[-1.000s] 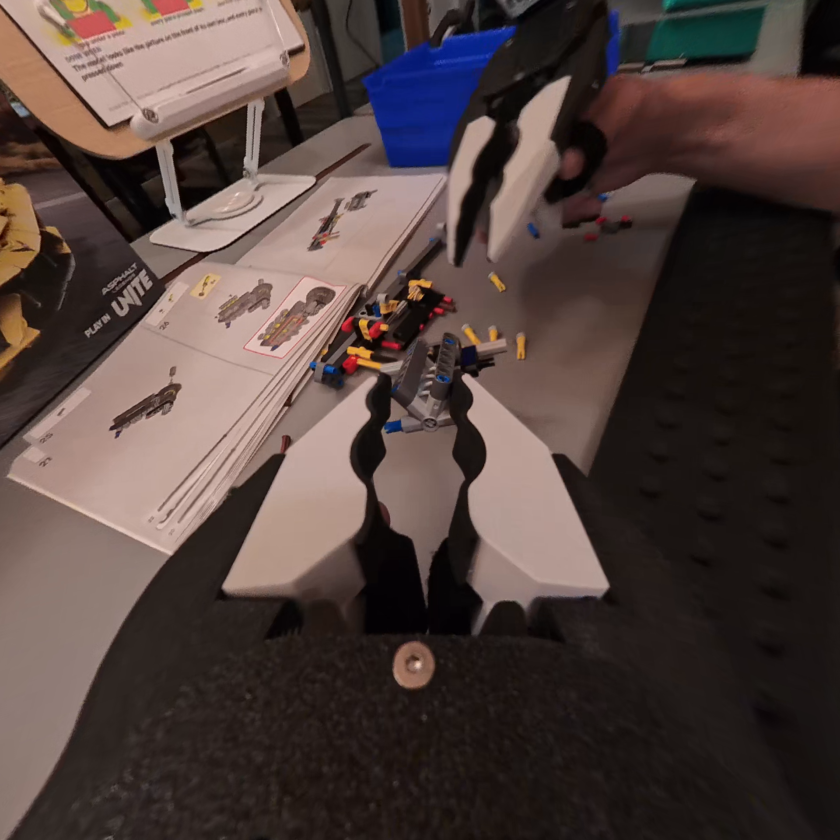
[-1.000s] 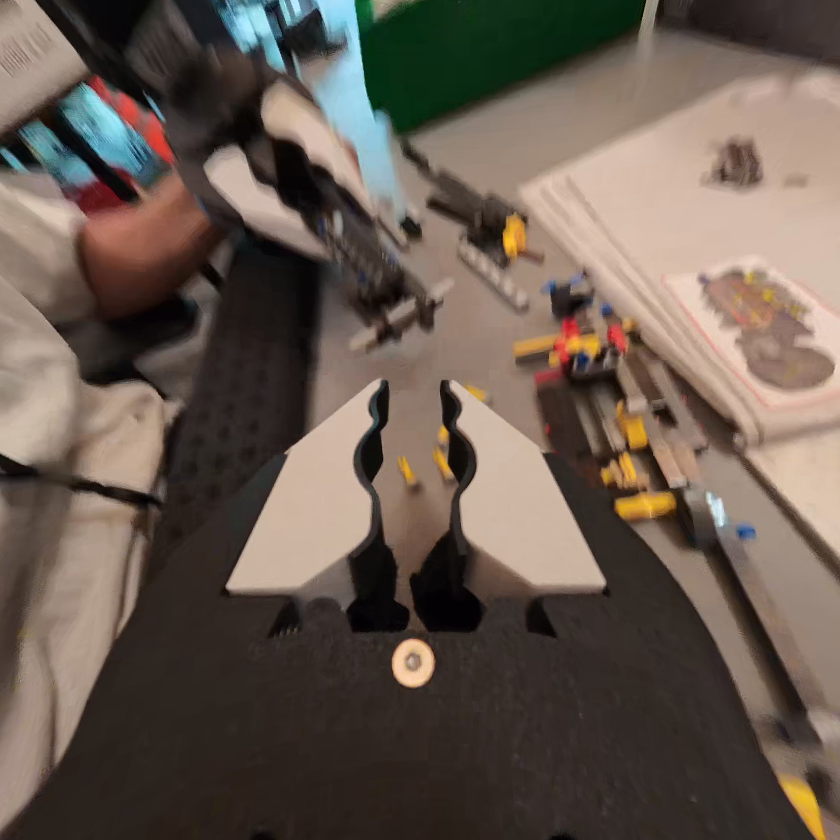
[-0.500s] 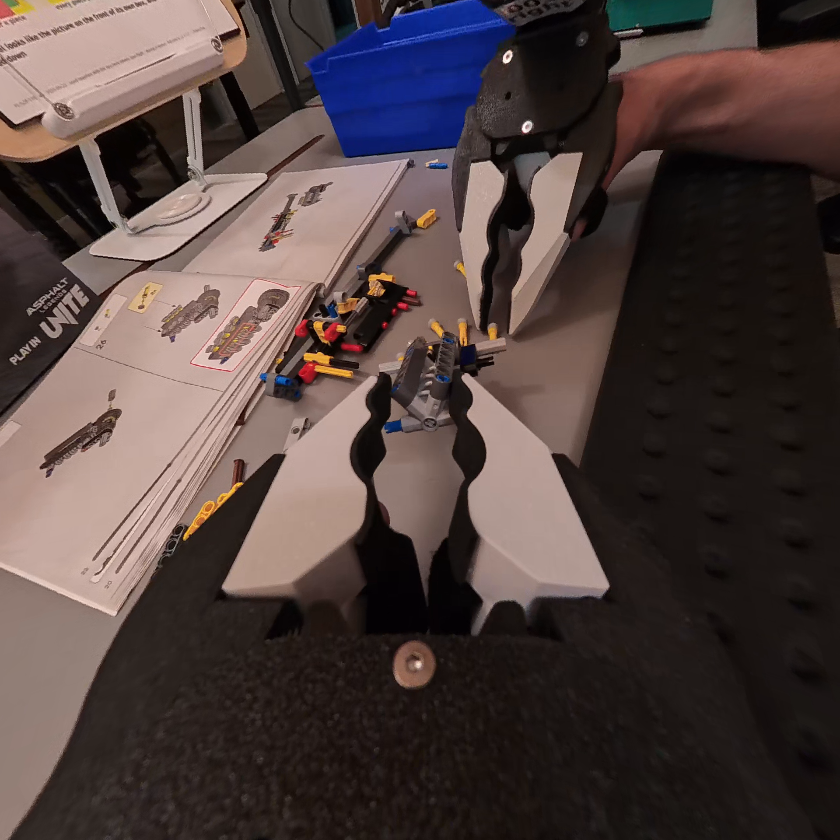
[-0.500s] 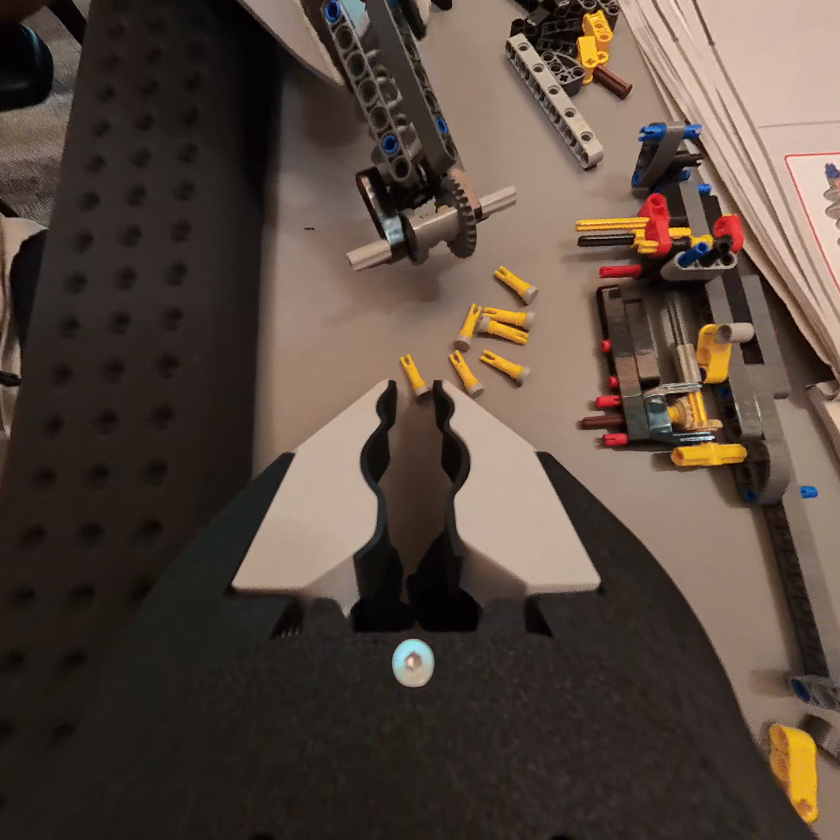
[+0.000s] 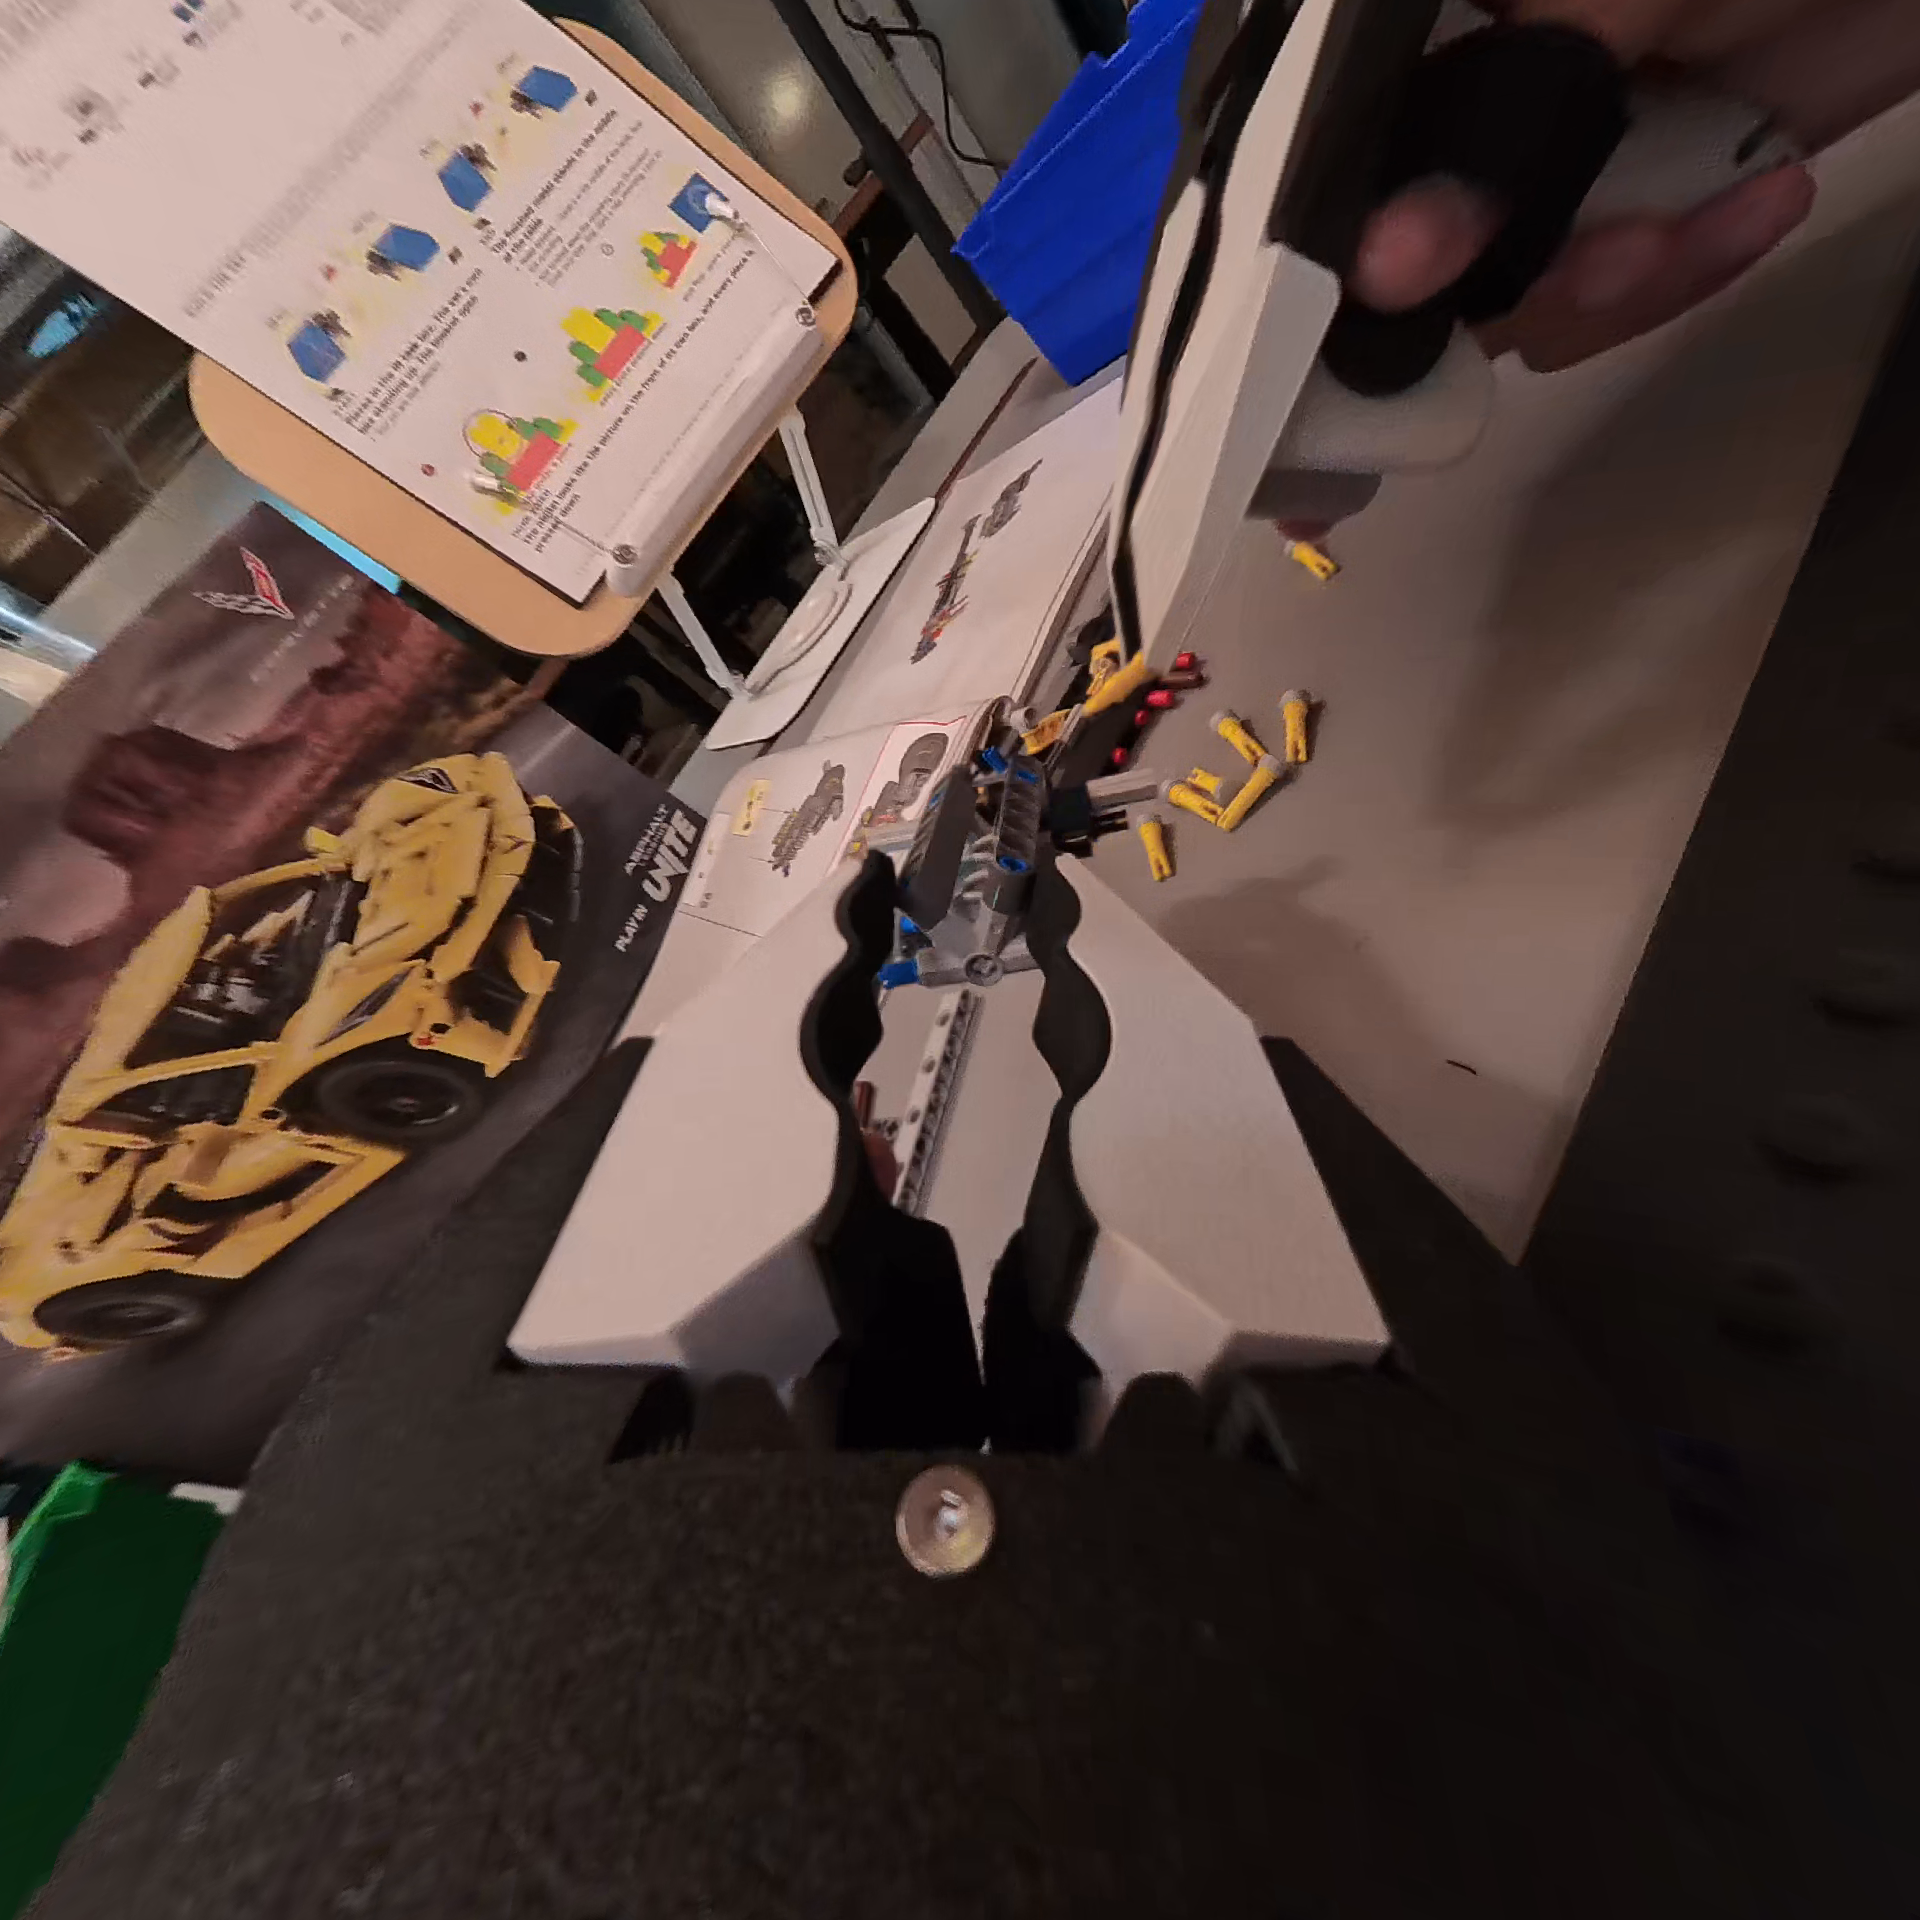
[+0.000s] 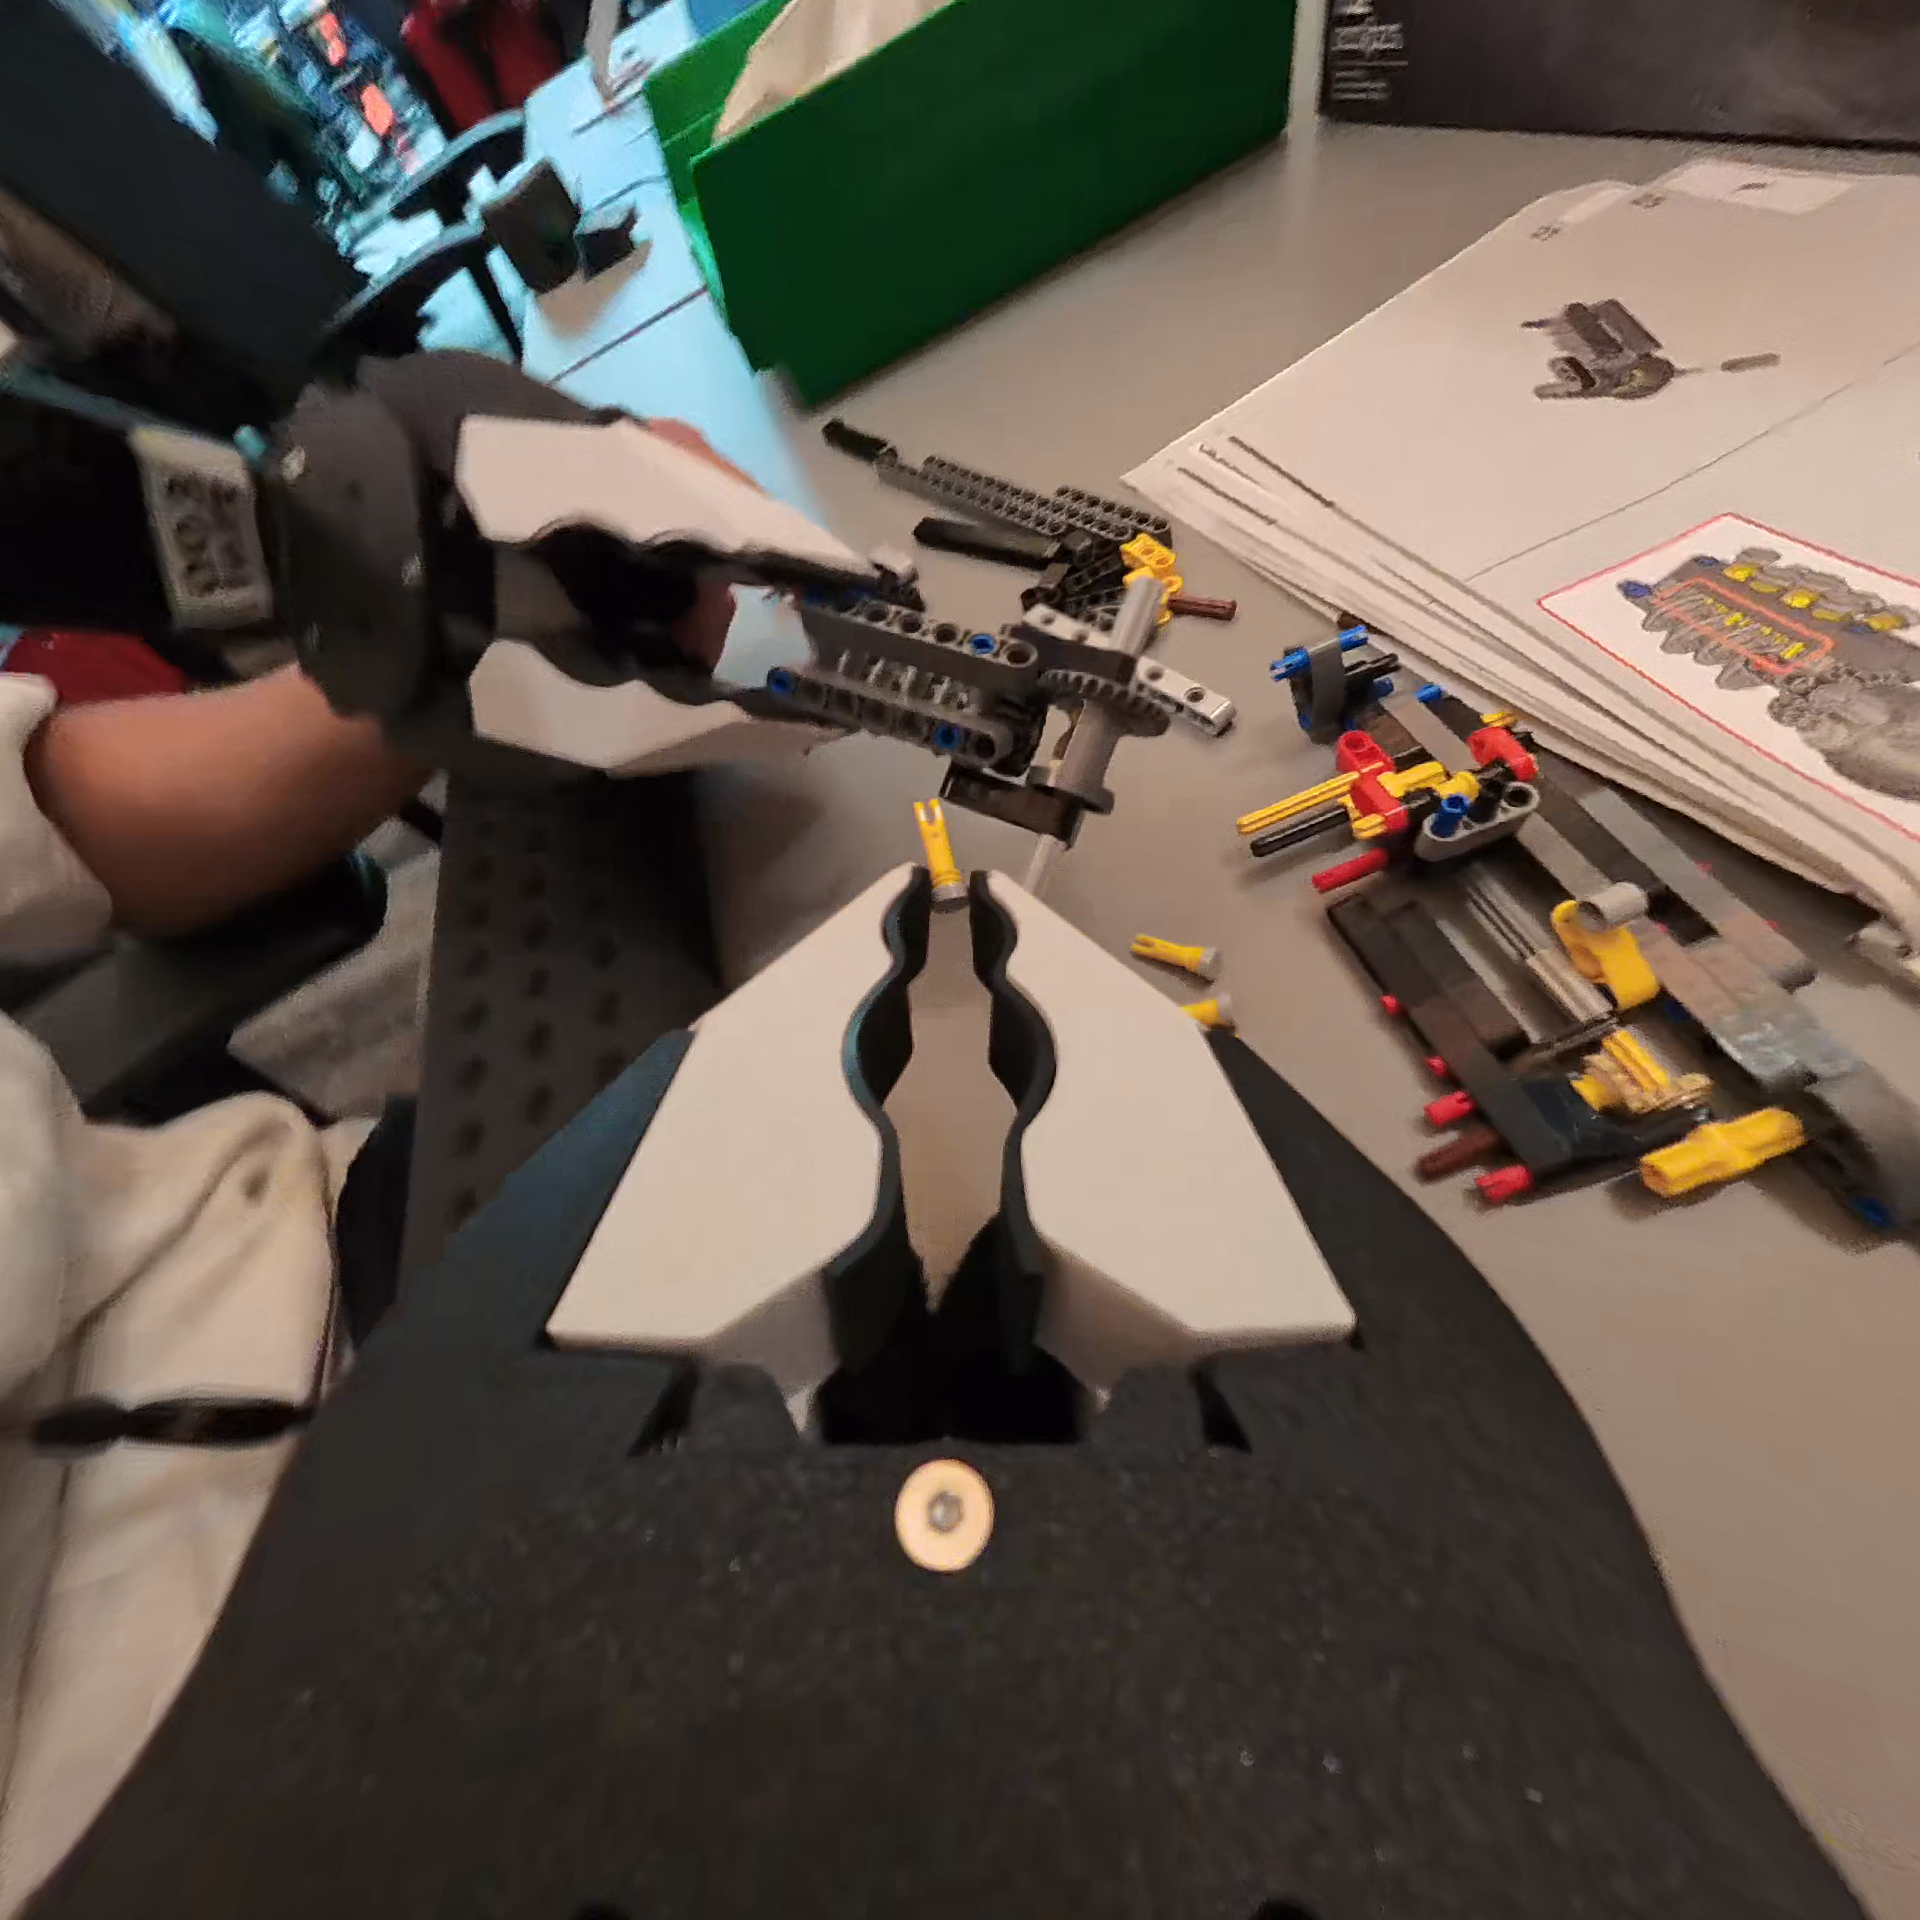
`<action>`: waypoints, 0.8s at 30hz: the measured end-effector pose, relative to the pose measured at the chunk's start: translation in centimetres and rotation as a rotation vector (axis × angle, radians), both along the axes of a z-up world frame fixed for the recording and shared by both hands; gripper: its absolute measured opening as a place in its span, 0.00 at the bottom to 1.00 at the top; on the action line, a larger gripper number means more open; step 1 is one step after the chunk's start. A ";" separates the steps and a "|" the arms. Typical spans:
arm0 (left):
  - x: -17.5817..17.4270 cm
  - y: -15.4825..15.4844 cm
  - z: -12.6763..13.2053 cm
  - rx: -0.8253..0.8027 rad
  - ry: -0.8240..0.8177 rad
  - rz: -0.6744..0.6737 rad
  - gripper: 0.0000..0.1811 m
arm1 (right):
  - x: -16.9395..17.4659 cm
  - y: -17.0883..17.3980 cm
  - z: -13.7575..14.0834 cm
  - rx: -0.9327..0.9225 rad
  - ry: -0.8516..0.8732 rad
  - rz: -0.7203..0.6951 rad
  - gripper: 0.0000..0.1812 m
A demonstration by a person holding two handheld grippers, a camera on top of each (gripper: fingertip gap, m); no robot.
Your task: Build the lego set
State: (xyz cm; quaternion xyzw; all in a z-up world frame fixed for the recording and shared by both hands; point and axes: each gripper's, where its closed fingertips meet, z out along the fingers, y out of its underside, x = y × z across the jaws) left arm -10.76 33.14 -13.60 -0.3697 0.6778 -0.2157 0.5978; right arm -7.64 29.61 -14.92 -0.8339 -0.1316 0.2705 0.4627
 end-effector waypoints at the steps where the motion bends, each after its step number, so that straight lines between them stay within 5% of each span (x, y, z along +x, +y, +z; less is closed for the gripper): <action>1: 0.0 0.0 0.0 0.021 -0.003 0.011 0.14 | -0.2 0.4 -0.2 -0.005 0.017 -0.041 0.04; 6: 0.1 0.3 -0.4 0.075 0.017 0.042 0.14 | -1.2 1.3 0.1 -0.015 0.127 -0.104 0.04; 24: -0.2 -0.2 -0.8 0.372 0.058 0.103 0.13 | -0.8 1.6 -1.3 -0.070 0.083 -0.135 0.04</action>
